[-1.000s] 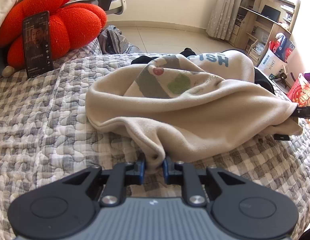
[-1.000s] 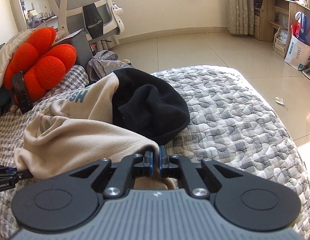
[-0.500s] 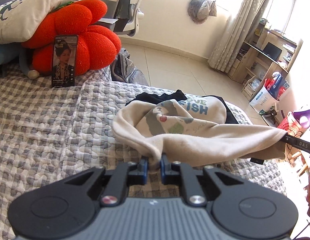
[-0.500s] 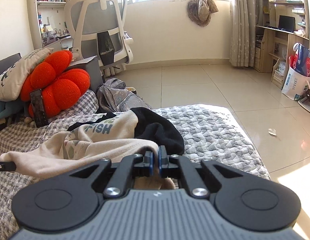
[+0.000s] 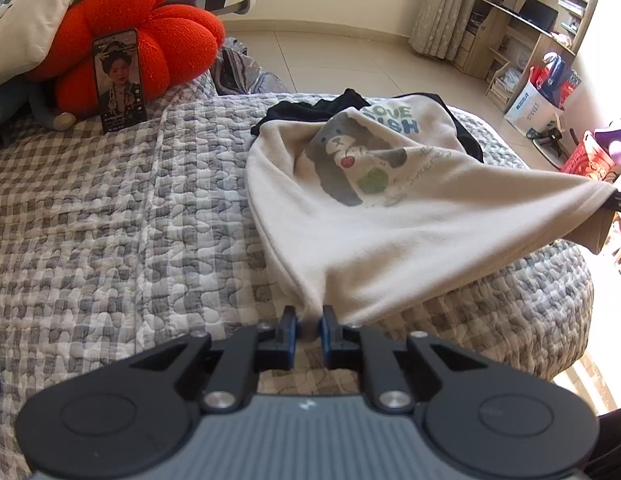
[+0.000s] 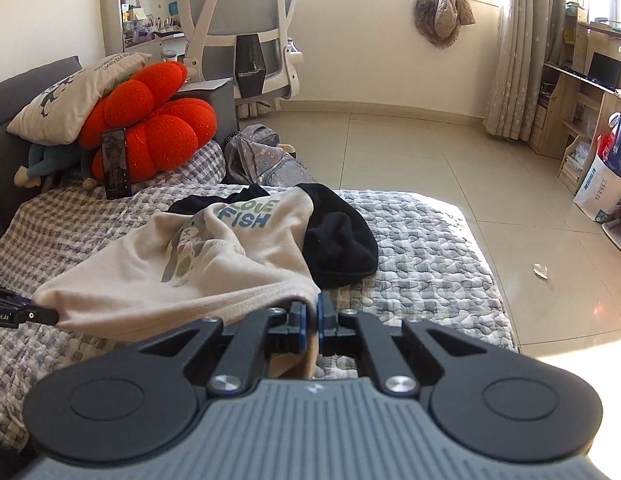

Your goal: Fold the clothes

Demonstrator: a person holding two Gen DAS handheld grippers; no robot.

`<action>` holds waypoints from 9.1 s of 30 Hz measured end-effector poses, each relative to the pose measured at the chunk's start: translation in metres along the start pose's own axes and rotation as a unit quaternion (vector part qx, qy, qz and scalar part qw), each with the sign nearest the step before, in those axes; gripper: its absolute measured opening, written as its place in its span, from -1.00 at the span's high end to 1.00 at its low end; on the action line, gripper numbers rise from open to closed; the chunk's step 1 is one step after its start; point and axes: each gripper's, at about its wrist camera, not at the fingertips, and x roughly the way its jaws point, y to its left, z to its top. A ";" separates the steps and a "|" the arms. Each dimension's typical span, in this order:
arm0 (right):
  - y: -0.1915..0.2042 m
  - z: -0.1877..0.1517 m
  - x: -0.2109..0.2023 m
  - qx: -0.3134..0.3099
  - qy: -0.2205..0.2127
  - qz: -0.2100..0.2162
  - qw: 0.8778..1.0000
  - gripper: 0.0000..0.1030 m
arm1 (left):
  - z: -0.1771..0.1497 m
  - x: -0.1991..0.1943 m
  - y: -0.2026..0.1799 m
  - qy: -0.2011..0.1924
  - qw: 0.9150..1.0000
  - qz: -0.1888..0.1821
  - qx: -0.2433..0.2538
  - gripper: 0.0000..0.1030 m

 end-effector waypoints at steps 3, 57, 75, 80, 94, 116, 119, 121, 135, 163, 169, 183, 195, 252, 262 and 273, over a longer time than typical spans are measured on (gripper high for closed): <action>0.008 -0.006 0.012 -0.018 0.043 0.005 0.999 0.92 | -0.004 0.007 -0.002 0.025 0.999 0.011 0.017 0.77; -0.097 0.013 0.173 0.214 0.028 -0.008 0.976 -0.40 | 0.108 0.147 0.022 -0.132 0.987 0.083 -0.041 -0.47; -0.100 0.025 0.193 0.227 -0.019 -0.060 0.972 0.85 | 0.128 0.135 0.031 -0.180 0.978 0.023 -0.103 0.71; -0.107 0.026 0.176 0.222 -0.047 -0.089 0.970 0.86 | 0.120 0.121 0.041 -0.179 0.975 0.023 -0.130 0.72; -0.142 0.007 0.178 0.247 0.014 -0.147 0.958 0.79 | 0.108 0.123 0.044 -0.084 0.986 0.074 -0.123 0.46; -0.071 0.023 0.175 0.186 -0.016 0.072 0.980 -0.05 | 0.107 0.136 0.014 -0.168 0.984 0.054 -0.030 -0.05; -0.056 0.022 0.181 0.177 -0.004 0.071 0.982 -0.14 | 0.105 0.140 0.013 -0.162 0.985 0.054 -0.024 -0.05; -0.050 0.021 0.186 0.161 -0.004 0.059 0.985 -0.06 | 0.105 0.142 0.012 -0.158 0.986 0.057 -0.022 -0.05; -0.054 0.016 0.148 0.097 0.049 0.056 0.992 0.77 | 0.130 0.120 0.008 -0.170 0.985 -0.005 -0.026 -0.18; -0.055 -0.012 0.144 0.119 0.076 0.059 0.988 0.76 | 0.128 0.137 -0.016 -0.108 0.993 -0.035 -0.023 0.86; -0.057 -0.007 0.134 0.136 0.063 0.072 0.986 0.61 | 0.101 0.106 -0.021 -0.124 0.992 -0.036 0.004 0.88; -0.052 0.012 0.137 0.123 0.040 0.049 0.990 0.13 | 0.048 0.090 -0.016 -0.087 0.992 -0.083 0.046 0.84; -0.043 0.047 0.152 0.077 0.005 0.028 0.997 -0.10 | 0.098 0.069 -0.013 -0.159 0.980 -0.100 0.066 -0.12; -0.027 0.018 0.122 0.046 0.011 -0.007 0.999 0.98 | -0.001 0.042 0.124 -0.150 0.959 0.053 -0.232 0.84; -0.038 -0.019 0.121 0.072 0.058 0.004 0.996 1.00 | -0.036 0.038 0.128 -0.122 0.961 0.052 -0.243 0.79; -0.039 -0.009 0.117 0.075 0.048 0.031 0.996 0.63 | 0.002 0.017 0.091 -0.137 0.981 0.029 -0.131 0.12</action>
